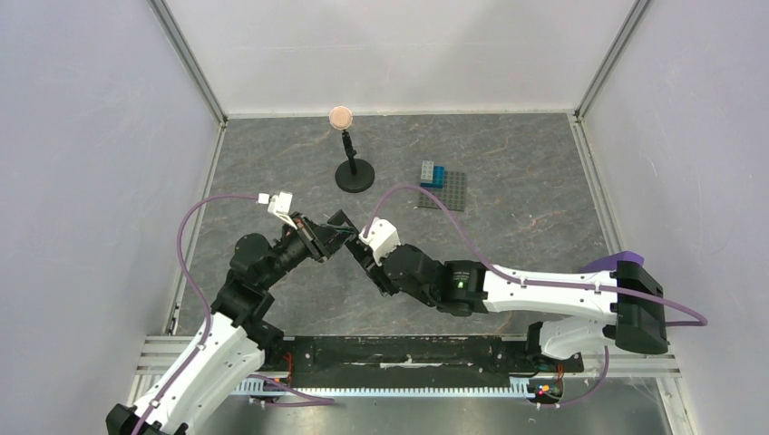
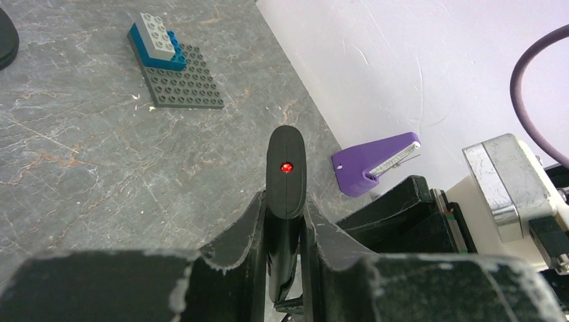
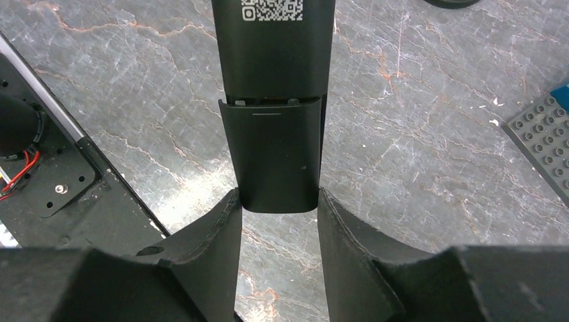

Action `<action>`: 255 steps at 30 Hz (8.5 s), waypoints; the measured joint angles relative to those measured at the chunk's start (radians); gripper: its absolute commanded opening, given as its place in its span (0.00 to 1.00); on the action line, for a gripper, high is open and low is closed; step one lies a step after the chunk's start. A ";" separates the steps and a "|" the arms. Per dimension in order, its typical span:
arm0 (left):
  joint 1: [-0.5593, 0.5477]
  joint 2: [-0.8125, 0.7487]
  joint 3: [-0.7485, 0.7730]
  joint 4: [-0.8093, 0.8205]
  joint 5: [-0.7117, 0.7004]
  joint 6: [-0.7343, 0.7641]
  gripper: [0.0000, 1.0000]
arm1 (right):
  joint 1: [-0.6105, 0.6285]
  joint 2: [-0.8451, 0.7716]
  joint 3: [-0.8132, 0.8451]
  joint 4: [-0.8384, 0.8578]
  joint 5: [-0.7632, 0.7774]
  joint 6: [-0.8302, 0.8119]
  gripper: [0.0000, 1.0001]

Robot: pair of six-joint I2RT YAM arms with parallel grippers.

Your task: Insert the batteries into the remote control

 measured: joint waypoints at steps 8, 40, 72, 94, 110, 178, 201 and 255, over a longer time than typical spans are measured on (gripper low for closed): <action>0.006 0.023 0.000 0.023 -0.020 -0.040 0.02 | -0.016 0.057 0.087 -0.096 -0.002 0.001 0.45; 0.003 -0.034 -0.048 0.027 -0.035 0.021 0.02 | -0.153 0.129 0.196 -0.245 -0.314 0.112 0.38; -0.001 -0.042 -0.049 0.019 -0.026 0.116 0.02 | -0.200 0.130 0.172 -0.228 -0.348 0.177 0.37; 0.000 0.063 -0.081 0.059 -0.053 -0.113 0.02 | -0.326 0.014 -0.036 -0.076 -0.499 0.363 0.40; 0.005 0.120 -0.126 0.080 -0.148 -0.479 0.02 | -0.399 -0.110 -0.198 0.085 -0.527 0.588 0.41; -0.006 0.261 -0.095 -0.075 -0.111 -0.524 0.02 | -0.289 0.085 -0.013 -0.086 -0.571 -0.048 0.54; -0.005 0.252 -0.138 0.100 -0.057 -0.396 0.02 | -0.298 0.084 -0.029 -0.077 -0.610 0.005 0.40; -0.006 0.149 -0.145 0.198 -0.088 -0.669 0.02 | -0.419 -0.383 -0.386 0.378 -0.459 0.640 0.95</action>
